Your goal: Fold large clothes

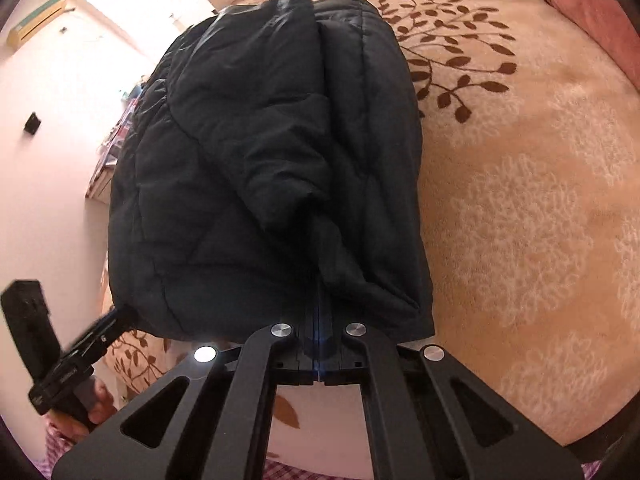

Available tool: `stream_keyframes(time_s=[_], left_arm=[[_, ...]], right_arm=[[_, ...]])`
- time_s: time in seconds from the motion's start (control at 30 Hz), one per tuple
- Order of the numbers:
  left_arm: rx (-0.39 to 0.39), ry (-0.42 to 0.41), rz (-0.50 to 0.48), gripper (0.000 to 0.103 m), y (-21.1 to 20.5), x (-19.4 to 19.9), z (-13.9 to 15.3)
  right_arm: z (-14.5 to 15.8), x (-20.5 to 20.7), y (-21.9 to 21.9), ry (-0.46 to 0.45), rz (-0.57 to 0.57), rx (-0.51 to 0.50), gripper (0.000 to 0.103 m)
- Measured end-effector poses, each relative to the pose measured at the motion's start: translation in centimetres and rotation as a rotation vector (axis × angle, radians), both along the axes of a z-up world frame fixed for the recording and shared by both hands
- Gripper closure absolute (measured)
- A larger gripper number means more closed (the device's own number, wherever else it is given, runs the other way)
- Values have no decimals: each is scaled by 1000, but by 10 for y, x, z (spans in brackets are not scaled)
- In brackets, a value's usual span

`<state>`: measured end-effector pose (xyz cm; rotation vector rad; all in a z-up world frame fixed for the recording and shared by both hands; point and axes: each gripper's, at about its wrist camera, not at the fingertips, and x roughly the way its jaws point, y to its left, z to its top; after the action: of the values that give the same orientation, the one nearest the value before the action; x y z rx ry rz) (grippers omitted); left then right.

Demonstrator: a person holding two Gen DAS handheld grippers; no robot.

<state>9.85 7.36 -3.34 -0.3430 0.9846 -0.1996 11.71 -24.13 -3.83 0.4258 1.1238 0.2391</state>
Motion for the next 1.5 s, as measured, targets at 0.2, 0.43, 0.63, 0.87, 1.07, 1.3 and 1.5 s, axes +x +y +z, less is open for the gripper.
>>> stream_keyframes(time_s=[0.2, 0.43, 0.63, 0.87, 1.07, 1.3, 1.5], left_arm=[[38, -53, -34, 22, 1, -9, 21], [76, -144, -27, 22, -12, -33, 46], [110, -203, -19, 22, -27, -61, 51], [97, -168, 61, 22, -44, -86, 48], [158, -123, 100, 22, -64, -104, 47], [264, -125, 128, 22, -84, -124, 56], [318, -100, 144, 24, -92, -131, 56]], right_arm=[[7, 0, 5, 31, -26, -3, 103], [22, 4, 8, 40, -65, -25, 103], [57, -34, 20, -108, -70, -101, 101], [65, -96, 47, -183, 27, -220, 101], [48, -131, 53, -155, 68, -226, 101], [44, -148, 54, -178, 91, -270, 101], [43, -150, 52, -182, 94, -296, 101]])
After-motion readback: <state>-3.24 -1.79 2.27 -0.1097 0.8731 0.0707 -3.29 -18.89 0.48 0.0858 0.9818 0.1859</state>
